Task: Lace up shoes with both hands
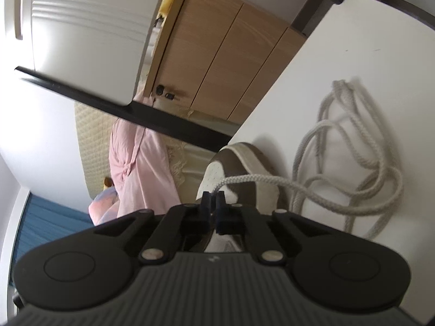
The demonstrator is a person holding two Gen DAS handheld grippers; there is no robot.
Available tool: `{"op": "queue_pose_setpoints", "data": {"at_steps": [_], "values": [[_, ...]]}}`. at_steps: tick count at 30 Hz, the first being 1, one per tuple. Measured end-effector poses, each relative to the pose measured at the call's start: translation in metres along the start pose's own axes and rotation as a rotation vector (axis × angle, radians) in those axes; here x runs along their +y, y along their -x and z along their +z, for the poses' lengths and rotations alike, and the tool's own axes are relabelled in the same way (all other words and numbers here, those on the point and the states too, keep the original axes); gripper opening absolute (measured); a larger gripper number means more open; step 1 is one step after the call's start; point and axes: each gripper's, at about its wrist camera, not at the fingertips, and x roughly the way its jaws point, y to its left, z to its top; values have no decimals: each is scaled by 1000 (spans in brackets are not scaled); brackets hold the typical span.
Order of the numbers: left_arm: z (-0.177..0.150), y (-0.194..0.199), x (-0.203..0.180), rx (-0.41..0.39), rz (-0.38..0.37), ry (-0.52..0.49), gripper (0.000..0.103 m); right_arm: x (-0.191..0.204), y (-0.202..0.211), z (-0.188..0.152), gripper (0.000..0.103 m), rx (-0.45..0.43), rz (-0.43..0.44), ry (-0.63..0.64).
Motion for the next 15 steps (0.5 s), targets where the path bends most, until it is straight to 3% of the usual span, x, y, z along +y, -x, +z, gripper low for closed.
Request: {"op": "queue_pose_setpoints", "data": {"at_steps": [6, 12, 15], "values": [[0, 5, 0, -14, 19, -1, 6, 3, -3, -3, 4, 22, 16, 15], [0, 35, 10, -142, 60, 57, 6, 6, 2, 0, 10, 32, 3, 37], [-3, 42, 14, -149, 102, 81, 6, 15, 9, -2, 24, 51, -14, 76]]}}
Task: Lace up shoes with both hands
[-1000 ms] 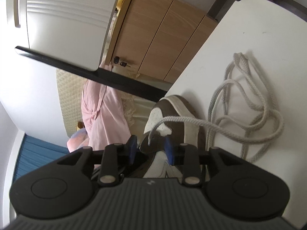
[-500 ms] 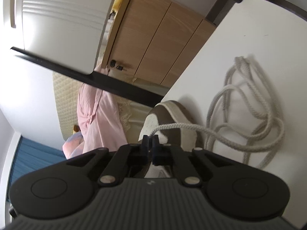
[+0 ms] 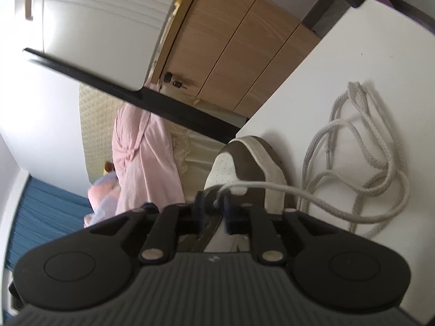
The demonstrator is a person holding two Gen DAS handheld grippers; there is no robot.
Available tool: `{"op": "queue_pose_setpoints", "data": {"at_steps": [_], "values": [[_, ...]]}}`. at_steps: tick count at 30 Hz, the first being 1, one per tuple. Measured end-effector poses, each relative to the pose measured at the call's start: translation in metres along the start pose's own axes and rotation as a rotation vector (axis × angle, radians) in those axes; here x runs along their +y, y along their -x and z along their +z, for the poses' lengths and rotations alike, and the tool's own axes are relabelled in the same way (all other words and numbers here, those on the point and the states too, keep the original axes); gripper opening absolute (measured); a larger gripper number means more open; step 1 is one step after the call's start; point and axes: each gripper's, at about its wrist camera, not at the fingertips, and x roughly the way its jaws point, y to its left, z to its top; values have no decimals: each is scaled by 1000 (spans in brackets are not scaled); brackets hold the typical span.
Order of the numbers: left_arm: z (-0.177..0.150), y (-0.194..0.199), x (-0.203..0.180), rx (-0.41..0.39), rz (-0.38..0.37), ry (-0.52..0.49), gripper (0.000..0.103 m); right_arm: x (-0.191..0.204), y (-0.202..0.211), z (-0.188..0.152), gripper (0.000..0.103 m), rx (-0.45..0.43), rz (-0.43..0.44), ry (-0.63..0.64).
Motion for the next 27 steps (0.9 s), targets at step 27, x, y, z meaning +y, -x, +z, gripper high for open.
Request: {"op": "queue_pose_setpoints", "data": {"at_steps": [27], "values": [[-13, -1, 58, 38, 8, 224, 6, 99, -43, -12, 19, 319, -181, 1128]]}}
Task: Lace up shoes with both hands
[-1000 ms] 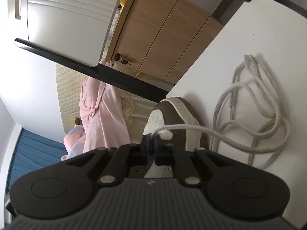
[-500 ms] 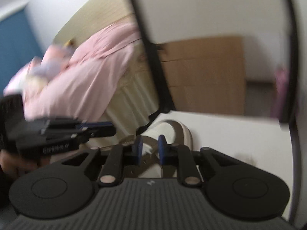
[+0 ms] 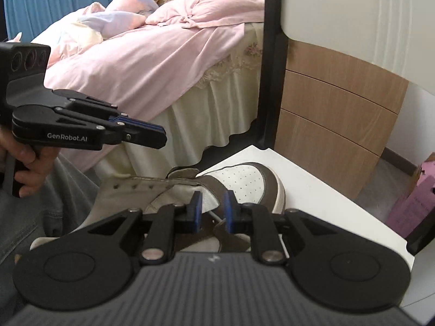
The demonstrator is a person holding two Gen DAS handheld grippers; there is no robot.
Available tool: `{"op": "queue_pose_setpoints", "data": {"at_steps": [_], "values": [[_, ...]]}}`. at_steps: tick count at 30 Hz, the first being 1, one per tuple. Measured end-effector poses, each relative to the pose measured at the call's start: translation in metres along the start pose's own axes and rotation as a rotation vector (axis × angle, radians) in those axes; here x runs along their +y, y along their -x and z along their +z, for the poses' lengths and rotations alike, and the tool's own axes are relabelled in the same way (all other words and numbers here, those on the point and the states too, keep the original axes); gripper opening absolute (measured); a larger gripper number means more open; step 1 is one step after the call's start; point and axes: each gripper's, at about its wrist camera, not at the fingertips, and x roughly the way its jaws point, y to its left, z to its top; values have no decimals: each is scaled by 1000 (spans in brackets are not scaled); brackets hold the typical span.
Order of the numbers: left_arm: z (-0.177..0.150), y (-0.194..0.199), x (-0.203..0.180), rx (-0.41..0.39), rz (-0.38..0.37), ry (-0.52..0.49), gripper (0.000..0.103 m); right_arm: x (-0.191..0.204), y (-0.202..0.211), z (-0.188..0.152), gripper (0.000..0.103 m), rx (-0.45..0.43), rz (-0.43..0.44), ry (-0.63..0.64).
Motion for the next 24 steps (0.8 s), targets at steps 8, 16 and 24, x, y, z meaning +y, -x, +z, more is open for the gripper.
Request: {"op": "queue_pose_setpoints", "data": {"at_steps": [8, 16, 24], "values": [[-2, -4, -2, 17, 1, -9, 6, -2, 7, -5, 19, -3, -7, -1], [-4, -8, -3, 32, 4, -10, 6, 8, 19, -4, 19, 21, -49, 161], [-5, -11, -6, 49, 7, -21, 6, 14, 18, -6, 18, 83, -72, 279]]}}
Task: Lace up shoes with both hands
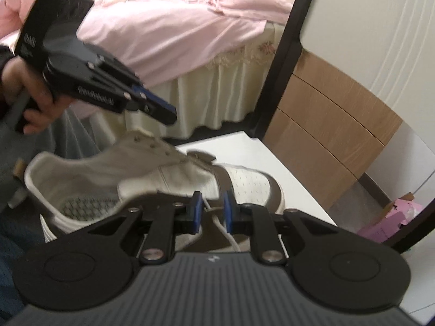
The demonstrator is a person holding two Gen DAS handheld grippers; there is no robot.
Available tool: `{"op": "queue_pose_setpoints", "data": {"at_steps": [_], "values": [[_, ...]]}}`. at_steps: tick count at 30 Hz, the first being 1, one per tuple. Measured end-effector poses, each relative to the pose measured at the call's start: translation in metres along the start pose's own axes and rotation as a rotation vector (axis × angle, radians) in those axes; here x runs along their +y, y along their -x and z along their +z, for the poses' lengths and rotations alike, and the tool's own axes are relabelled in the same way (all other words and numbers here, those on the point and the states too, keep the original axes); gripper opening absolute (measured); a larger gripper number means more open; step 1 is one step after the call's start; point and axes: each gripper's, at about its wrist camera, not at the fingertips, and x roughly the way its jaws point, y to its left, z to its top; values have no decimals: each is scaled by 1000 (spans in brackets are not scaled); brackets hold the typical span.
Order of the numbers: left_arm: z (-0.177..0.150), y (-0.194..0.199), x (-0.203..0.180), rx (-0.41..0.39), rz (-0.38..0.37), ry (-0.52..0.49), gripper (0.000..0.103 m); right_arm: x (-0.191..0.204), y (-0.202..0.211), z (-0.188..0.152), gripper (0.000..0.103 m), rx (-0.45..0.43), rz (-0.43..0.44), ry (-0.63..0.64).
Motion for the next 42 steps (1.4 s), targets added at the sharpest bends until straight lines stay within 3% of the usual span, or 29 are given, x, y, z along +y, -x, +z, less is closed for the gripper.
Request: {"op": "queue_pose_setpoints", "data": {"at_steps": [4, 13, 21, 25, 32, 42], "values": [[0, -1, -2, 3, -3, -6, 6, 1, 1, -2, 18, 13, -6, 6], [-1, -3, -7, 17, -2, -36, 6, 24, -7, 2, 18, 79, -77, 177], [-4, -6, -12, 35, -13, -66, 6, 65, -23, 4, 17, 174, -174, 516], [-4, -7, -12, 35, -15, -69, 6, 76, -28, 3, 14, 185, -208, 609], [-5, -7, -18, 36, -18, -87, 6, 68, -25, 5, 14, 172, -191, 576], [-6, -7, -20, 43, -21, -96, 6, 81, -30, 14, 12, 275, -165, 787]]}}
